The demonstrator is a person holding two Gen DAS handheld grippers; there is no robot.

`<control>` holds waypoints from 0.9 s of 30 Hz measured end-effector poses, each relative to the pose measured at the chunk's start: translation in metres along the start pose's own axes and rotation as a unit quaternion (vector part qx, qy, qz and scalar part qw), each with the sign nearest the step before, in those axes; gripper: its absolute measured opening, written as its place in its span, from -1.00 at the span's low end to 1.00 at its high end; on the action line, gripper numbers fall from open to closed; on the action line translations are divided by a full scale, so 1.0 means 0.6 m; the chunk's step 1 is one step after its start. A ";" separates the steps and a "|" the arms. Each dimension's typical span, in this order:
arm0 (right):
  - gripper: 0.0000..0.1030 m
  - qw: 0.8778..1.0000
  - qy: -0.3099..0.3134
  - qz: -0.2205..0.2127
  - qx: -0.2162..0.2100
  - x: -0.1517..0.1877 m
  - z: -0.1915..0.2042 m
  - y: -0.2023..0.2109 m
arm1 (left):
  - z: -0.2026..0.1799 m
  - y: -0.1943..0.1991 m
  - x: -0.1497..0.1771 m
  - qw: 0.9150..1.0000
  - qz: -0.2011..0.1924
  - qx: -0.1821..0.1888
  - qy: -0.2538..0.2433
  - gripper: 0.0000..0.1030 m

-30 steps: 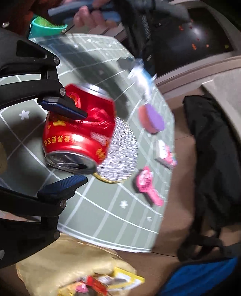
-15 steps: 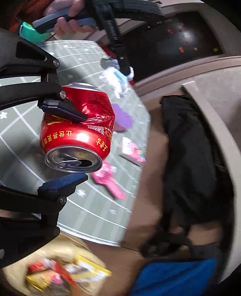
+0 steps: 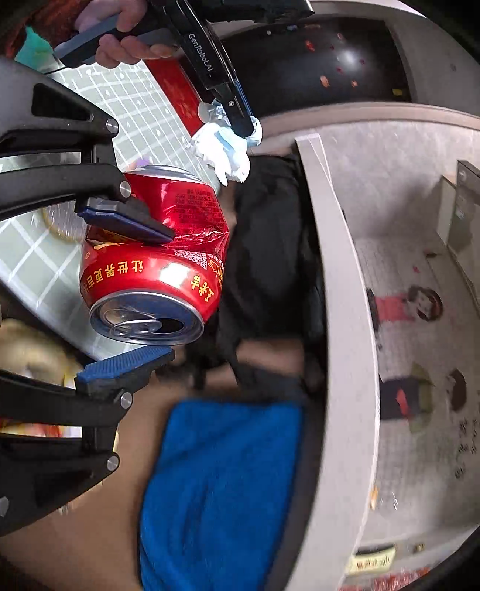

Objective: Collect trash
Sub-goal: 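Carry cloth and can over the yellow bag and open both tools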

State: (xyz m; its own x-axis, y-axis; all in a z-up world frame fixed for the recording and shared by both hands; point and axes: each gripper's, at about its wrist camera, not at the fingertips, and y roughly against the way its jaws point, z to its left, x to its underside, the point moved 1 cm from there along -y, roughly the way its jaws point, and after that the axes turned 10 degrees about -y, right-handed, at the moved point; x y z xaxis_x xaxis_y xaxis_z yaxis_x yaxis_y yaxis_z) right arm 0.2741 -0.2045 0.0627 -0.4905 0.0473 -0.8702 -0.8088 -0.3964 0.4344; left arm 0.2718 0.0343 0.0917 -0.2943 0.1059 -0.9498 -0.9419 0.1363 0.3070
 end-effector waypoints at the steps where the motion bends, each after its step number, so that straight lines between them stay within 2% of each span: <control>1: 0.03 1.000 -0.001 -0.004 0.008 0.000 -0.014 0.009 | -0.015 -0.003 -0.005 1.000 -0.002 0.008 -0.003 -0.37; 7: 0.03 0.998 -0.028 -0.019 0.059 0.005 -0.097 0.061 | -0.118 -0.038 -0.021 0.998 0.005 0.065 -0.022 -0.37; 14: 0.03 0.992 -0.060 -0.031 0.111 0.016 -0.177 0.108 | -0.210 -0.076 0.000 0.990 0.032 0.135 -0.027 -0.37; 20: 0.03 0.987 -0.072 -0.034 0.137 0.024 -0.212 0.126 | -0.269 -0.102 0.034 0.983 0.058 0.171 -0.044 -0.37; 27: 0.03 0.986 -0.086 -0.027 0.144 0.035 -0.230 0.124 | -0.289 -0.127 0.065 0.977 0.090 0.189 -0.039 -0.37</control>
State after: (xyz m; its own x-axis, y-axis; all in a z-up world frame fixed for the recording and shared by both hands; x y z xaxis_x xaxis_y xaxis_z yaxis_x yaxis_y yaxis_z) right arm 0.2483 -0.3595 0.0445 -0.4716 0.2254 -0.8525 -0.8818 -0.1143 0.4576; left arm 0.3042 -0.1431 0.0208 -0.4227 0.2354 -0.8752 -0.7446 0.4603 0.4834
